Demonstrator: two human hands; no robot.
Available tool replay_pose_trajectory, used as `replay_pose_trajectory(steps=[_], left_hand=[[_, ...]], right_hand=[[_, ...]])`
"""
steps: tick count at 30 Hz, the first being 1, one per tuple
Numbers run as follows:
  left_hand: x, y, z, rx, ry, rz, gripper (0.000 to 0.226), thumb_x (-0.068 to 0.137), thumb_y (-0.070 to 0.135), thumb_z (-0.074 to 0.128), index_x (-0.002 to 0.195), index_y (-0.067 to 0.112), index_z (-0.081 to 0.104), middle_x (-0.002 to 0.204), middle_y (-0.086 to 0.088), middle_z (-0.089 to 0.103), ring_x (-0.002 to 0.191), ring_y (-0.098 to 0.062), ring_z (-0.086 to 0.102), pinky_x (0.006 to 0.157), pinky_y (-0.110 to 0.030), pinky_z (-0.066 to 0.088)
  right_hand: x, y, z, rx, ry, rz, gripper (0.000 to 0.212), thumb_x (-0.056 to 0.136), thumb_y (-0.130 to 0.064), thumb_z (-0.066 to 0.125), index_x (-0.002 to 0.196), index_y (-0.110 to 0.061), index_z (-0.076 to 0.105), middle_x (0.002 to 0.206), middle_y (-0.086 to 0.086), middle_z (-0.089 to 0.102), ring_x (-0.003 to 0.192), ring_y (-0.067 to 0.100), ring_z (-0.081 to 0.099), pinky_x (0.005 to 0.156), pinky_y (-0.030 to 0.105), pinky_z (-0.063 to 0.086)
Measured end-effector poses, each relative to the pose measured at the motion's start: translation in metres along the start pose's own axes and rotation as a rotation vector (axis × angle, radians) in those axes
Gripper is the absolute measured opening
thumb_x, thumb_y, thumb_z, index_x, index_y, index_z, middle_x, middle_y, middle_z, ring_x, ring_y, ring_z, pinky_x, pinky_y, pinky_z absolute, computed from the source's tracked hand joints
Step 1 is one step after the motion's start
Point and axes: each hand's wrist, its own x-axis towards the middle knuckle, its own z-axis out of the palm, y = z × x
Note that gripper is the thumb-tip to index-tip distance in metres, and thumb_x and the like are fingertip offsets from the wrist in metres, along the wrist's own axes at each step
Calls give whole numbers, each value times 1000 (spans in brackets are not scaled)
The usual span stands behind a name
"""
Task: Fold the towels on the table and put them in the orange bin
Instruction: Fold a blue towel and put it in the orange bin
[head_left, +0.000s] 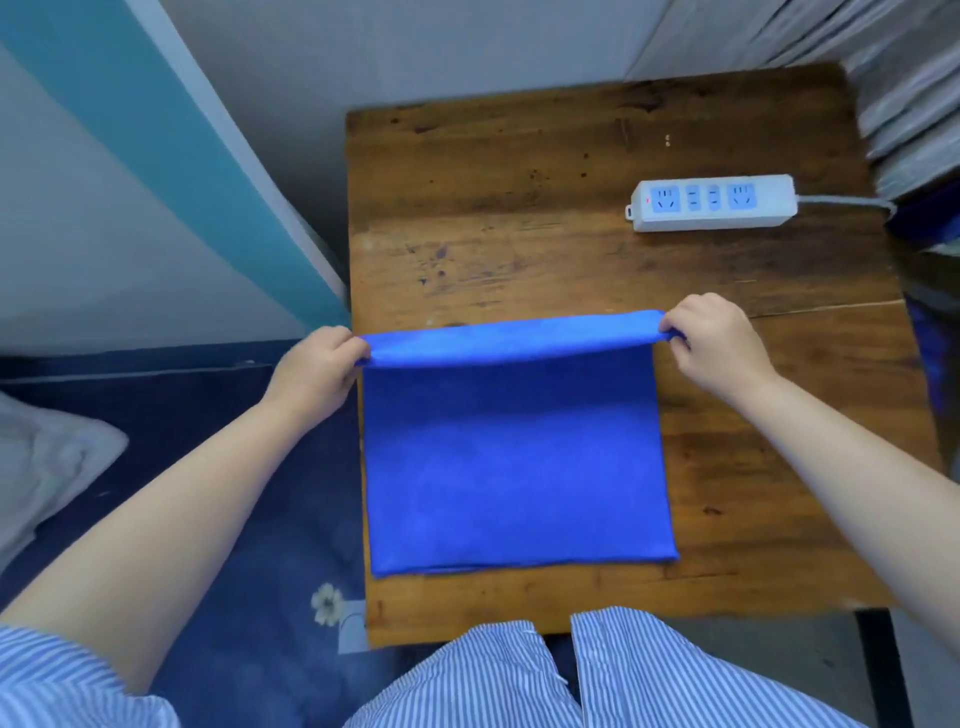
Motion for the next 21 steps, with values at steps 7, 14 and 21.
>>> replay_pose_trajectory(steps=[7,14,21], left_hand=[[-74,40,19,100,-157,111,32,35,-24,73,56,-5,59,52,-18,55,44,-28,56,30,-26,37],[-128,66,42,137,-197,145,36,27,-23,73,51,-3,54,47,-14,50,38,-26,50,33,-20,27],[-163,81,63,205,-356,-136,12,72,-13,54,82,-8,58,83,-25,58,79,-35,55,60,-40,40]], right_hand=[[-93,-14,17,-78,73,-140,20,52,20,66,63,4,62,62,21,61,58,38,61,54,39,50],[-154,-22,35,-94,45,-192,20,49,19,67,59,4,59,58,20,58,52,36,58,49,37,48],[-192,-22,50,-103,37,-259,26,41,17,73,55,2,57,54,17,55,48,32,55,47,34,46]])
